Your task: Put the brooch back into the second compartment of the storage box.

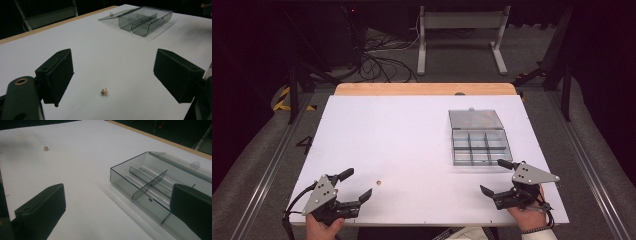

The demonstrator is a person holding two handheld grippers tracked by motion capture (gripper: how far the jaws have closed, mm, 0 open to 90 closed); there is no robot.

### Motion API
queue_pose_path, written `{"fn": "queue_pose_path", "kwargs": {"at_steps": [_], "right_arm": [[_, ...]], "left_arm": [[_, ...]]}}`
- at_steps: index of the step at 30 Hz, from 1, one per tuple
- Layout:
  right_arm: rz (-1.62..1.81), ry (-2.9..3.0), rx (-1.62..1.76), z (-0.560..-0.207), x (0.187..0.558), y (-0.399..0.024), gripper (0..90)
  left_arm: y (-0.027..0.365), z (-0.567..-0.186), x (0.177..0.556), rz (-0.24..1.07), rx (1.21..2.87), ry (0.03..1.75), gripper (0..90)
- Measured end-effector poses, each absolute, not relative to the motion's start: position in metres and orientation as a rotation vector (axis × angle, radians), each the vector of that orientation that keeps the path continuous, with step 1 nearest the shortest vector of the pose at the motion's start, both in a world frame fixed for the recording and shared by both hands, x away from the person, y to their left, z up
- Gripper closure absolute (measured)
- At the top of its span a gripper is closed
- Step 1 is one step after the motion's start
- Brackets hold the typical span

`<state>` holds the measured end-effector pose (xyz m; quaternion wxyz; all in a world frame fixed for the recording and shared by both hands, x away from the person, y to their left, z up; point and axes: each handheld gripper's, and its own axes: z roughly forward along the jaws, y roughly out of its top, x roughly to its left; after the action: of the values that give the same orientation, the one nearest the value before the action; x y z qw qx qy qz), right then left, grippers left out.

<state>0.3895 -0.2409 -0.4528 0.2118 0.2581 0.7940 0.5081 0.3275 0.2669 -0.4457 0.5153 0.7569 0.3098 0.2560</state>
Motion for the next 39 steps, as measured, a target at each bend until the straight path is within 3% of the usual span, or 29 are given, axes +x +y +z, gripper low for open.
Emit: {"fn": "queue_pose_path", "kwargs": {"at_steps": [20,39], "right_arm": [[1.409,2.264,0.698,-0.445,0.394,-0.227,1.0],[1.46,2.332,0.632,-0.428,0.407,-0.188,1.1]], "left_arm": [[0.267,-0.445,0.325,0.648,1.83,0.734,17.4],[0.269,-0.444,0.325,0.636,1.826,0.723,16.7]]}}
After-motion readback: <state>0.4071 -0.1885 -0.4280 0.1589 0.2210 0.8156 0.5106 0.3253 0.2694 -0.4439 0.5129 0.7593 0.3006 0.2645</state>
